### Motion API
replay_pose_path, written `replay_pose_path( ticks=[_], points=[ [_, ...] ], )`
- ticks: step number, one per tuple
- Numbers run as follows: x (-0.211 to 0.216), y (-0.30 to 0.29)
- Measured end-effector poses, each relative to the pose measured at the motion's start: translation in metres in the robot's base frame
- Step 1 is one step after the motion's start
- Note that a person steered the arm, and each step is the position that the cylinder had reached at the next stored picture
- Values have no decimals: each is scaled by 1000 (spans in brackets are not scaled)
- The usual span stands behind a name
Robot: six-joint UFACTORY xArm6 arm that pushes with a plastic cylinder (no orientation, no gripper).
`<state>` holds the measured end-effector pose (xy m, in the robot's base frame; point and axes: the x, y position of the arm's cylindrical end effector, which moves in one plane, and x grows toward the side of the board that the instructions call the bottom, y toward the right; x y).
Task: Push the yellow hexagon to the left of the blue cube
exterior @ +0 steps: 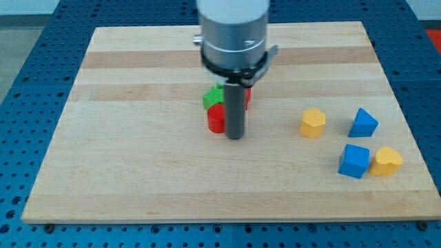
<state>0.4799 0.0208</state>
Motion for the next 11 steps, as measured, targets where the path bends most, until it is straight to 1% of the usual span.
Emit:
replay_pose_path(
  ticks=[1,2,3,4,5,6,7,8,9,11],
  points=[
    [-4,33],
    [-10,42],
    [-26,57],
    [-37,82],
    [-36,115],
    [-17,117],
    [20,120],
    [40,136],
    [42,144],
    [60,151]
  ],
)
